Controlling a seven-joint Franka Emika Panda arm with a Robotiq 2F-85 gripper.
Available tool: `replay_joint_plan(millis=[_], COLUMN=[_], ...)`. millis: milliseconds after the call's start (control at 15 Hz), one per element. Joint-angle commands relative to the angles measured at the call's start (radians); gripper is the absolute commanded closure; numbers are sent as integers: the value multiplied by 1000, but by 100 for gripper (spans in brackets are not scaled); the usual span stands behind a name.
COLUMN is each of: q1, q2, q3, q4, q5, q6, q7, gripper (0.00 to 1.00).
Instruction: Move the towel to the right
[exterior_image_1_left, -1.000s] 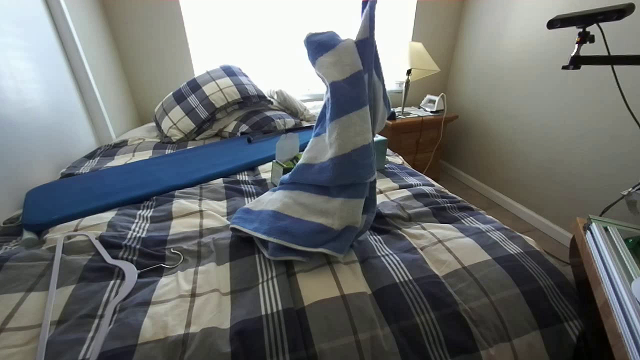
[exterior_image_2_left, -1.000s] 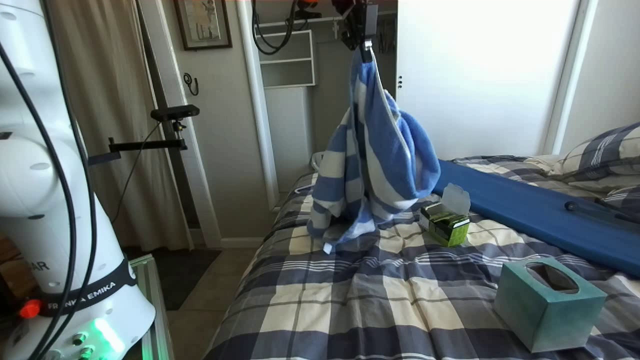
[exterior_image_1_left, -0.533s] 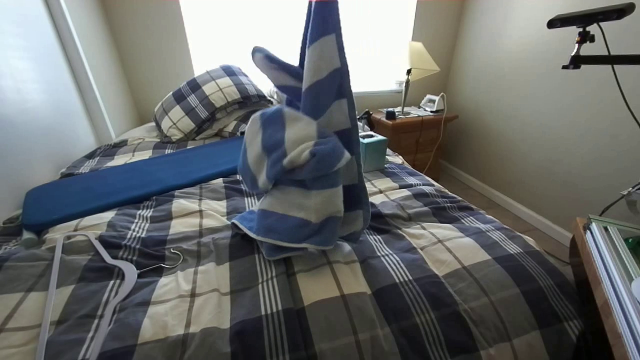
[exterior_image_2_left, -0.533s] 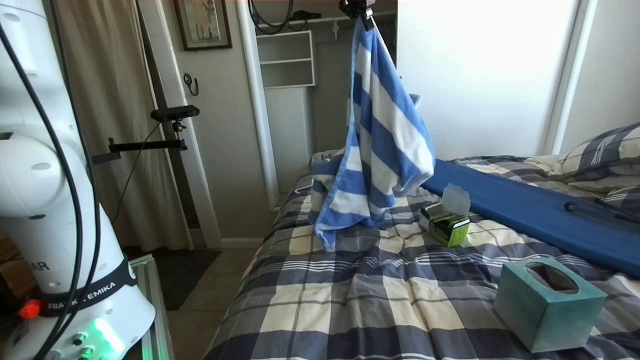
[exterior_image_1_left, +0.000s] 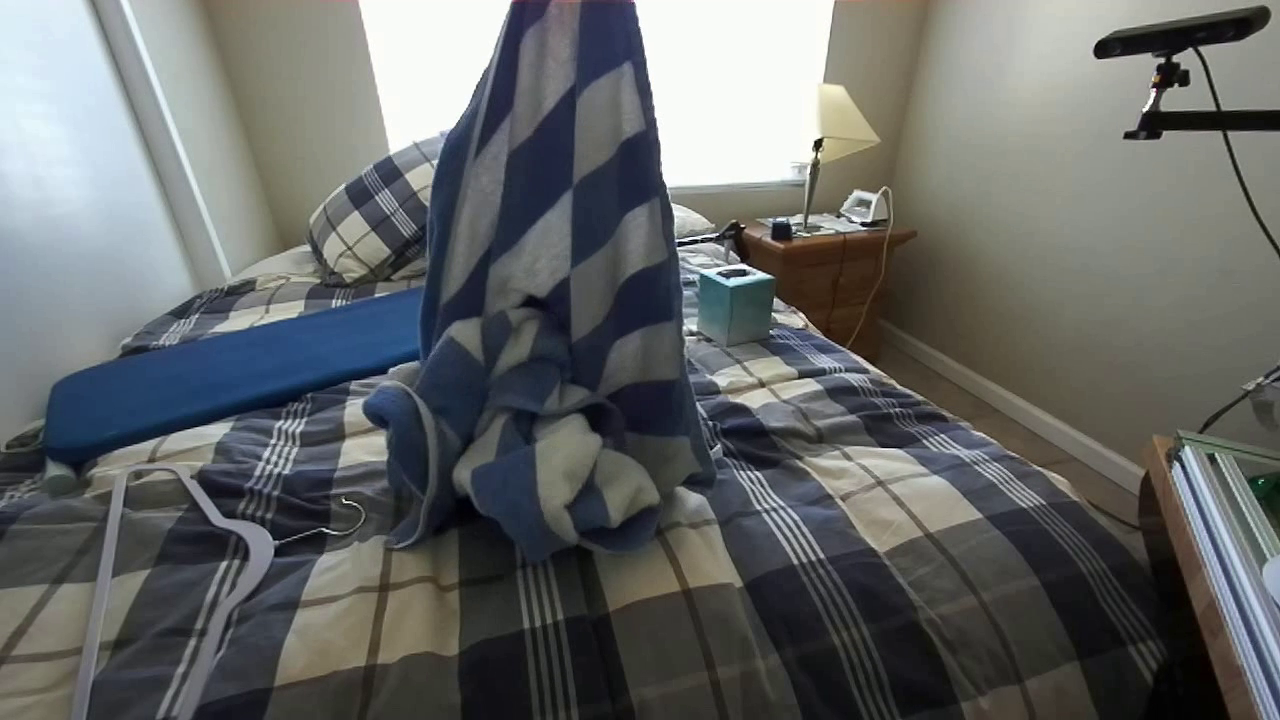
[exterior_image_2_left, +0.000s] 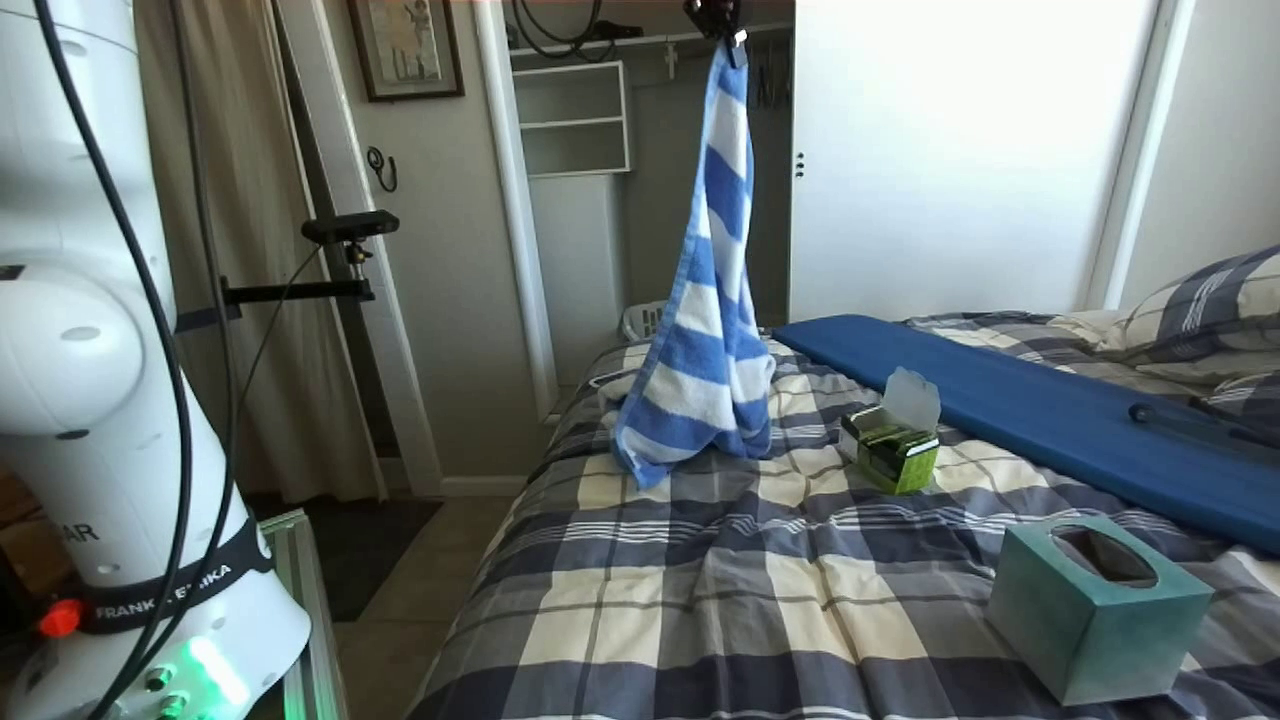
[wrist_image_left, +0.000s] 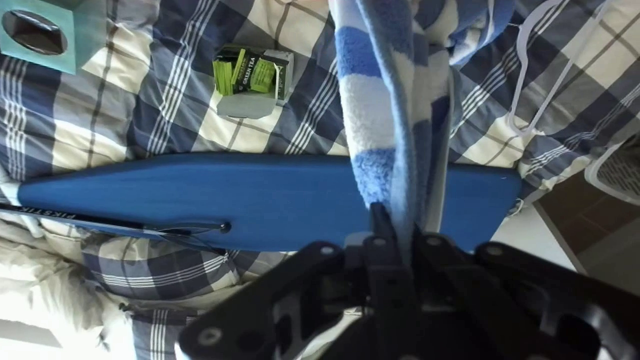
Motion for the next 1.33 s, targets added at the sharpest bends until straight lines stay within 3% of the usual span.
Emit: replay_joint_plan(millis=[0, 67, 400, 733, 800, 1267], q1=[0, 17, -10, -63, -61, -80], q2=[0, -32, -179, -229, -171, -181], q3=[0, -20, -70, -94, -80, -87], q4=[3, -63, -346, -451, -373, -427], q5=[1, -127, -401, -681, -577, -672], q6=[0, -4, 51, 9, 2, -20], q7=[0, 31, 37, 36, 21, 32], gripper=[96, 99, 99, 99, 96, 99])
